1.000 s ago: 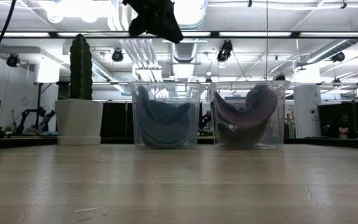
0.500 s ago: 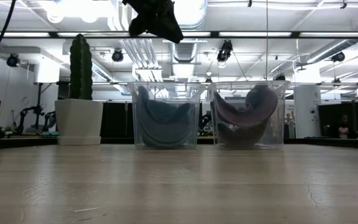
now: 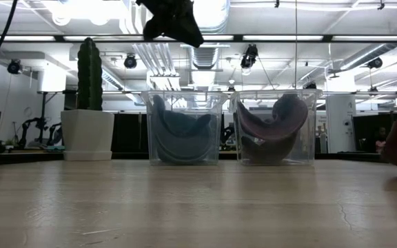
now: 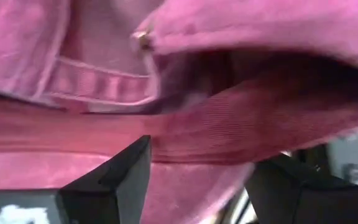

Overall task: Pick & Place hat
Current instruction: Put the pink cap into the right transparent bin

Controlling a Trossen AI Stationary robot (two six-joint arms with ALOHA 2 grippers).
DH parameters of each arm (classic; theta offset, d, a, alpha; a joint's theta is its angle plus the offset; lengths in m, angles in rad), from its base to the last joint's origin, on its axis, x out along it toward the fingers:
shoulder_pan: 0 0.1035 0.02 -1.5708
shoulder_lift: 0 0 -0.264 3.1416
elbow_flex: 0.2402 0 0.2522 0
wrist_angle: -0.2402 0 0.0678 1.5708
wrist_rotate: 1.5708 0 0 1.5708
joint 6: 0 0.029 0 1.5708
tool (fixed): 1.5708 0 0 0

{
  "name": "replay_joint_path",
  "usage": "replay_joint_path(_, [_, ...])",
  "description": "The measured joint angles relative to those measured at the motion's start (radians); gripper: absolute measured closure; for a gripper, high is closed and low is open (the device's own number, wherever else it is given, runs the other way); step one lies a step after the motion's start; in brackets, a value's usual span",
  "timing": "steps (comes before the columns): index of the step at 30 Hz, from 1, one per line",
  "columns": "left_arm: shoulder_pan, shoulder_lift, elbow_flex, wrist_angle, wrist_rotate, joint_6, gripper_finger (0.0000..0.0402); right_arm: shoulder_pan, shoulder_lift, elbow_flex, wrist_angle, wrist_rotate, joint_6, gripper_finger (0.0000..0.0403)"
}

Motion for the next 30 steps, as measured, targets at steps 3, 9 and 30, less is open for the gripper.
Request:
replay_joint_path(3, [0.0,0.0,0.0,0.013,0.0,0.0,0.0328,-0.017,0.014,0.003,0.013,0.038,-0.024,0.0179])
replay_joint_path(9, [-0.001,0.0,0.0,0.041,0.0,-0.001,0.0328,-0.043,0.017,0.002,0.022,0.113,-0.082,0.0179])
replay_joint_path(30, [-0.002,0.0,0.0,0.04,0.017,-0.012,0.0328,-0.044,0.016,-0.01,0.043,0.216,-0.101,0.0316])
